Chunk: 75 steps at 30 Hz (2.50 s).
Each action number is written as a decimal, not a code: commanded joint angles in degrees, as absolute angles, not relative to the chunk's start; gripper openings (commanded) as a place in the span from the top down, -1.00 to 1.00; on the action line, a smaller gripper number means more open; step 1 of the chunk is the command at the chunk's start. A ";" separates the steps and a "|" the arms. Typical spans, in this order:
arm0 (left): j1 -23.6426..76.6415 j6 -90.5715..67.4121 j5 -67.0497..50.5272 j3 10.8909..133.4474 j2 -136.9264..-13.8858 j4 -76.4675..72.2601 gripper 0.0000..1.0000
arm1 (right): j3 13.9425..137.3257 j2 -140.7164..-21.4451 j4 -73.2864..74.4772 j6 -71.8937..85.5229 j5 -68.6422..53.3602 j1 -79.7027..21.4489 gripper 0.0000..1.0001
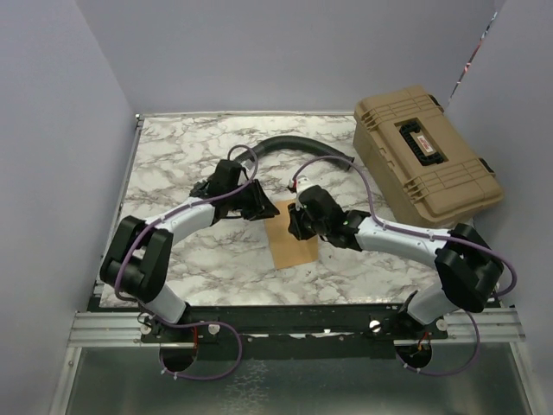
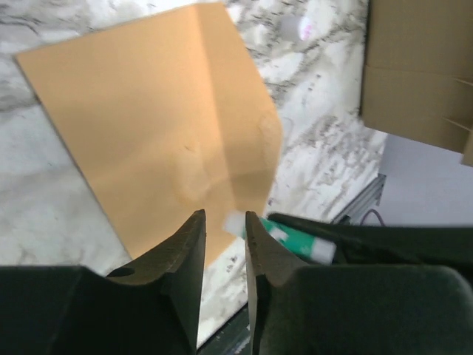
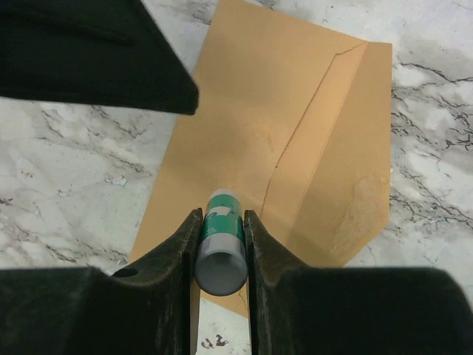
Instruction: Place the letter into the envelope and seal it
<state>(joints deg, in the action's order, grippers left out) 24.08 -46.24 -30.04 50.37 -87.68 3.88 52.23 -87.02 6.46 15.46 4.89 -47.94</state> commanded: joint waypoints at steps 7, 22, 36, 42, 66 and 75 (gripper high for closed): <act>24.79 -53.00 -27.98 48.21 -99.64 -9.65 0.70 | 46.26 -88.34 -6.68 13.12 16.71 -50.71 0.99; 25.66 -55.02 -25.09 48.18 -104.92 -11.65 0.91 | 47.99 -93.18 -9.21 12.34 13.56 -50.84 0.99; 25.81 -52.27 -20.97 45.06 -104.64 -5.57 1.00 | 52.10 -98.85 -6.30 15.06 20.13 -50.98 0.99; 25.71 -53.58 -20.14 44.44 -104.72 -5.51 1.00 | 53.29 -99.99 -4.10 15.90 18.94 -51.02 0.99; 25.43 -64.45 -17.75 38.15 -104.68 -9.97 1.00 | 46.59 -94.05 -1.91 11.47 17.16 -54.32 0.99; 25.41 -62.07 -20.24 37.35 -105.76 -9.92 1.00 | 54.36 -102.71 -3.51 12.64 18.89 -53.35 0.99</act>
